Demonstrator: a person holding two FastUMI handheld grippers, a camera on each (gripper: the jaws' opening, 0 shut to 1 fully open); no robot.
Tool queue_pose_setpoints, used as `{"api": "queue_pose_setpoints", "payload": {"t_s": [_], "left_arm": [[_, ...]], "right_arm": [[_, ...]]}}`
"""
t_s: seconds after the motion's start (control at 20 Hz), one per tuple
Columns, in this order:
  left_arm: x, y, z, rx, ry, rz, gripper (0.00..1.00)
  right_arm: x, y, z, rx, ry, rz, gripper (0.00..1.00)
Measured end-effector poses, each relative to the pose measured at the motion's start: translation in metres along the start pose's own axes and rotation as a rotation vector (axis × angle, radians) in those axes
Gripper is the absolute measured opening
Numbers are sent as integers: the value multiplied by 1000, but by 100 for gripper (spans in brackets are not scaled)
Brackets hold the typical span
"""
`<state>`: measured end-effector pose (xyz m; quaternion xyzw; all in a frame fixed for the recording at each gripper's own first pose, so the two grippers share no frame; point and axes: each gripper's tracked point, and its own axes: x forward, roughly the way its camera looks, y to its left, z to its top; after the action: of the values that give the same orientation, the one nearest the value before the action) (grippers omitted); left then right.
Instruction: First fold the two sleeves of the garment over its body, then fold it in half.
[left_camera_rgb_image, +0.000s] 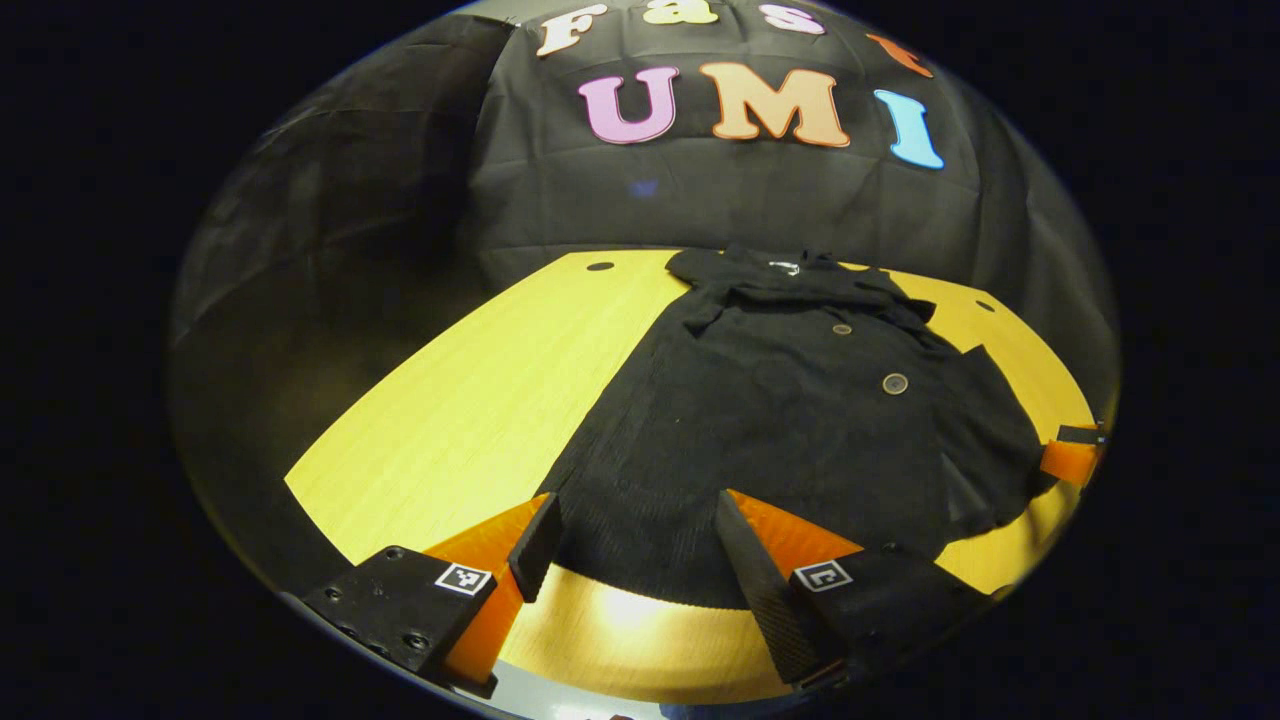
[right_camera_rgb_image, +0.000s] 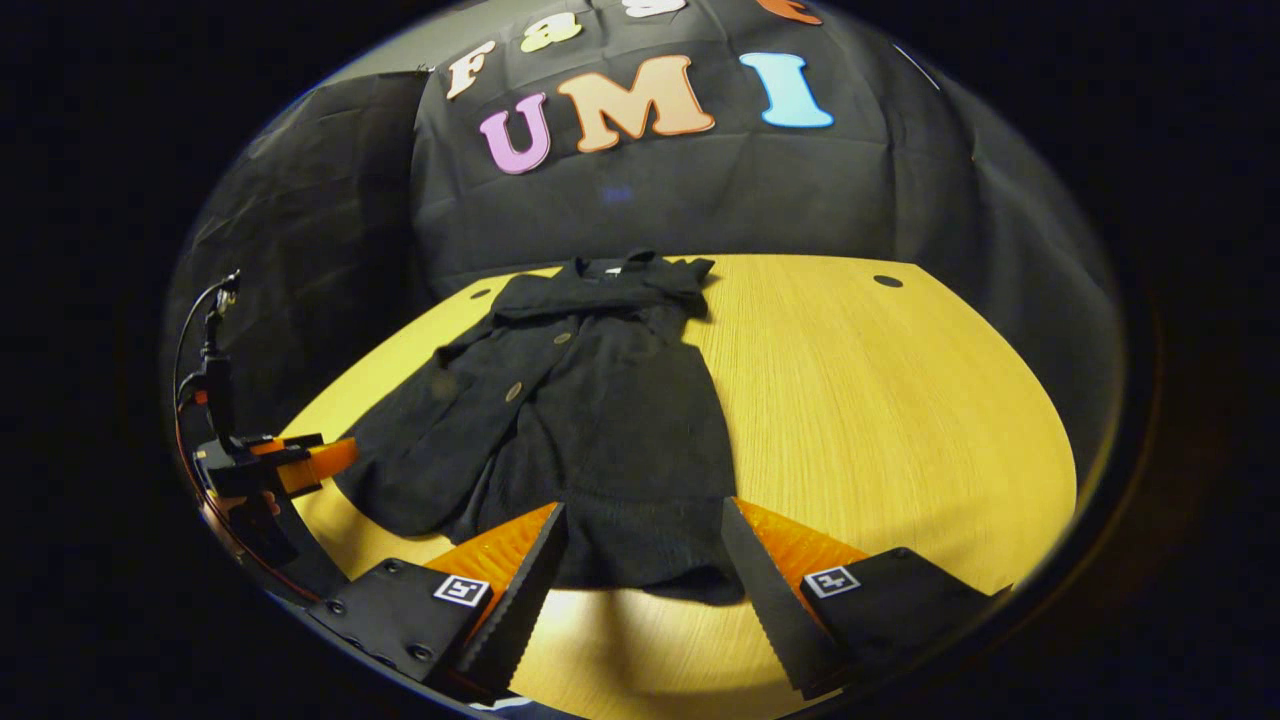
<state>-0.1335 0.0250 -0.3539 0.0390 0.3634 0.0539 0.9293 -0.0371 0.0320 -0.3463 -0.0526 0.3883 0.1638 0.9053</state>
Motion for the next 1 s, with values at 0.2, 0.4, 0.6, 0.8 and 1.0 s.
{"api": "queue_pose_setpoints", "payload": {"t_s": [0.2,0.4,0.6,0.8,1.0], "left_arm": [[-1,11,-12,37,47,38,94],[-2,14,-10,52,34,32,95],[-1,10,-12,-17,27,-8,91],[-2,-8,-15,-1,36,-52,67],[-3,-21,-12,26,35,-71,15]], "right_arm": [[4,-1,-21,-16,54,-13,98],[4,-1,-20,-42,49,-38,94],[6,-1,-24,-57,52,-39,94],[5,-3,-22,-19,56,-35,63],[7,7,-23,22,69,-5,17]]}}
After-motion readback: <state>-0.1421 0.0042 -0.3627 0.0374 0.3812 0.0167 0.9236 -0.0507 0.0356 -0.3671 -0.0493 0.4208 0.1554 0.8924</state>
